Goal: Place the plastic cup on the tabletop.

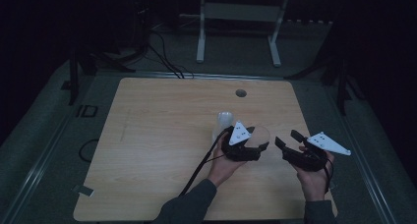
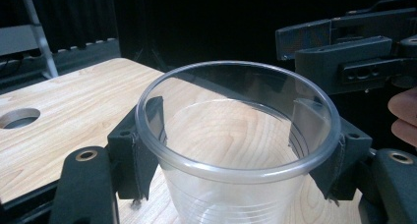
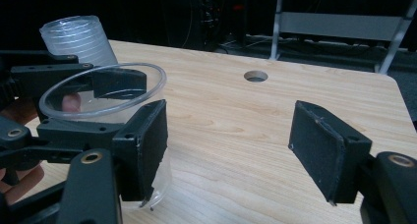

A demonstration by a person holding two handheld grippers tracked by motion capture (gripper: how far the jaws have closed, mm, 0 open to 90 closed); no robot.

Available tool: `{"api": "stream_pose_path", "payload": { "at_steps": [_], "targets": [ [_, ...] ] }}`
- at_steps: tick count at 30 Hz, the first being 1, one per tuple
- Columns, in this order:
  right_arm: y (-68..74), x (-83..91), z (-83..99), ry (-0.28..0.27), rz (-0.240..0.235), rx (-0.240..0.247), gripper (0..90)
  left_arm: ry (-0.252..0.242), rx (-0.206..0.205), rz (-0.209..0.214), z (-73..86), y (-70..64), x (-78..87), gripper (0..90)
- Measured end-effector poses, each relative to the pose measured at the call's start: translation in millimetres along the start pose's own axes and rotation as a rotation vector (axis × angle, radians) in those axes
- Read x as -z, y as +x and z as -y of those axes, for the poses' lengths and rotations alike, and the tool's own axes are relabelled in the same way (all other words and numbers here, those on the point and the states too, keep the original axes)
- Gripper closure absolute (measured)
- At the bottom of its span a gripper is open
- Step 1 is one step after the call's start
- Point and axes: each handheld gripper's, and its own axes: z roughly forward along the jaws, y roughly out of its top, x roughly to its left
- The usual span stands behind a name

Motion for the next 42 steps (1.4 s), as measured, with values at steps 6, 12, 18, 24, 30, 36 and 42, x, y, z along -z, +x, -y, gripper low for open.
{"api": "stream_pose_path", "payload": {
  "at_steps": [6,12,18,24,30,36,42],
  "targets": [
    [-0.3,0.2,0.0,0.0,0.0,-0.001,30.5,-0.003,0.0,0.006,3.4,-0.5,-1.7,29.8],
    [-0.4,0.3,0.1,0.0,0.001,-0.001,30.5,0.002,-0.002,0.009,7.2,-1.0,-3.8,29.8],
    [-0.9,0.8,0.0,-0.003,0.002,-0.002,30.5,0.0,-0.001,0.011,11.4,-0.1,-4.4,29.8],
    [-1.1,1.0,-0.1,-0.003,0.003,-0.001,30.5,-0.002,0.002,0.01,15.9,0.4,-5.0,29.8],
    [-1.1,1.1,-0.2,-0.004,0.003,-0.001,30.5,-0.002,0.001,0.015,19.0,-0.2,-6.9,29.8],
    [-1.5,1.3,-0.1,-0.004,0.004,-0.003,30.5,0.004,-0.004,0.017,22.2,-3.0,-9.5,29.7],
    [-2.1,2.1,-0.3,-0.005,0.006,-0.003,30.5,0.003,-0.004,0.014,25.4,-3.2,-10.6,29.7]
  ]
}}
